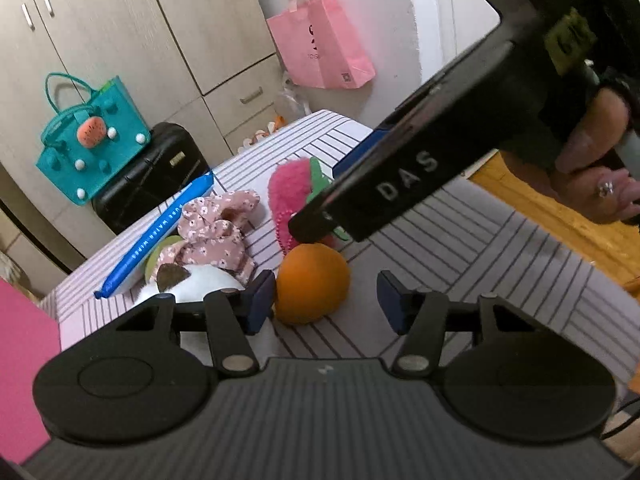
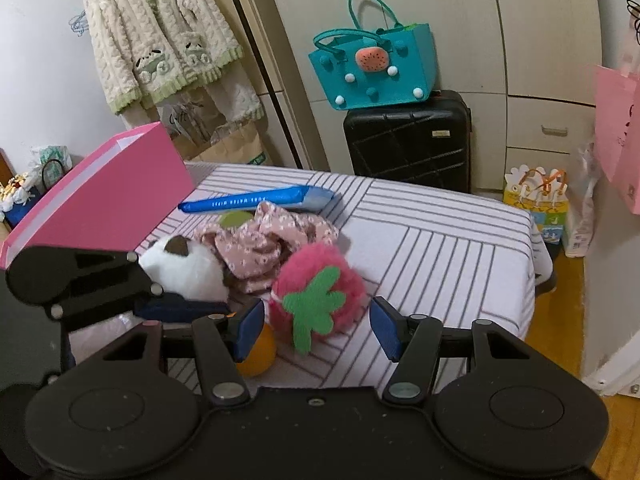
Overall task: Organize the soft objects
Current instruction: 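Grasp the orange sponge egg with the left gripper while the right grasps the pink strawberry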
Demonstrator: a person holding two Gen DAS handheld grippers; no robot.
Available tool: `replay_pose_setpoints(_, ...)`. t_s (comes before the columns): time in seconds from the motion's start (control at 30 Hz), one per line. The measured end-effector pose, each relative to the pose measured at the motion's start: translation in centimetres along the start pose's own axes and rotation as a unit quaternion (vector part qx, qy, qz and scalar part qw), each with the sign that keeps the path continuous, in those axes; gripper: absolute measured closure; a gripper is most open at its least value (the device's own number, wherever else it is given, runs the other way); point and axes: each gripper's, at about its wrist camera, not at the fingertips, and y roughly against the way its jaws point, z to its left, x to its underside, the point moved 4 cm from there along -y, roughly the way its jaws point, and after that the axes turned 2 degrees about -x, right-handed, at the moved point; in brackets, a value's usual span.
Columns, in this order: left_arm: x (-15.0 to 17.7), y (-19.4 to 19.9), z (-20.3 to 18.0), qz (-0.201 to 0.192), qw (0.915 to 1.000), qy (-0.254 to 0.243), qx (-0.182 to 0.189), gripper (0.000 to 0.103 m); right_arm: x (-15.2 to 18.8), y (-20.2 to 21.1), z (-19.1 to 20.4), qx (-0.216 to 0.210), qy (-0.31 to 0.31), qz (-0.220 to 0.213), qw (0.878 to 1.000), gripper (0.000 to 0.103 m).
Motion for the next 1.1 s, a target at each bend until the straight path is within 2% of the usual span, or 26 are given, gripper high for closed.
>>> replay_pose_setpoints(0.2, -0.2, -0.4, -0.5, 0.0, 0.9998, -0.013, -0.017, 0.048, -0.3, -0.7, -0.4, -0.003, -0.001, -0.009, 1.0, 0.039)
replay_pose_setpoints(0.33, -0.5, -0.4, -0.8, 0.002, 0.9996, -0.014, -0.025, 0.048, -0.1, -0.8, -1.1, -0.019, -0.022, -0.012, 1.0, 0.062)
replay_pose_setpoints(0.4, -0.5, -0.4, -0.8, -0.002, 0.9994, -0.015, -0.033, 0.053, 0.1, -0.5, -1.1, -0.027, -0.025, -0.015, 0.999, 0.064)
replay_pose_setpoints(0.53, -0.7, -0.5, -0.5, -0.005, 0.9986, -0.019, -0.048, 0.055, 0.3, 0.4, -1.1, -0.022, -0.03, -0.024, 0.999, 0.064)
replay_pose_setpoints(0.57, -0.7, -0.6, -0.5, -0.001, 0.9987, -0.019, -0.048, 0.057, 0.4, 0.7, -1.2, -0.02, -0.032, -0.024, 0.999, 0.064)
replay_pose_setpoints(0.6, -0.6, -0.7, -0.5, 0.001, 0.9986, -0.018, -0.049, 0.064, 0.5, 0.8, -1.2, -0.018, -0.033, -0.024, 0.999, 0.064)
replay_pose_setpoints(0.73, -0.6, -0.7, -0.7, -0.005, 0.9978, -0.033, -0.058, 0.067, 1.1, 1.2, -1.5, -0.01, -0.038, -0.02, 0.999, 0.064)
replay_pose_setpoints(1.1, -0.8, 1.5, 1.6, -0.006, 0.9982, 0.059, -0.013, 0.067, 1.6, 2.4, -0.6, 0.017, -0.048, -0.01, 0.999, 0.064)
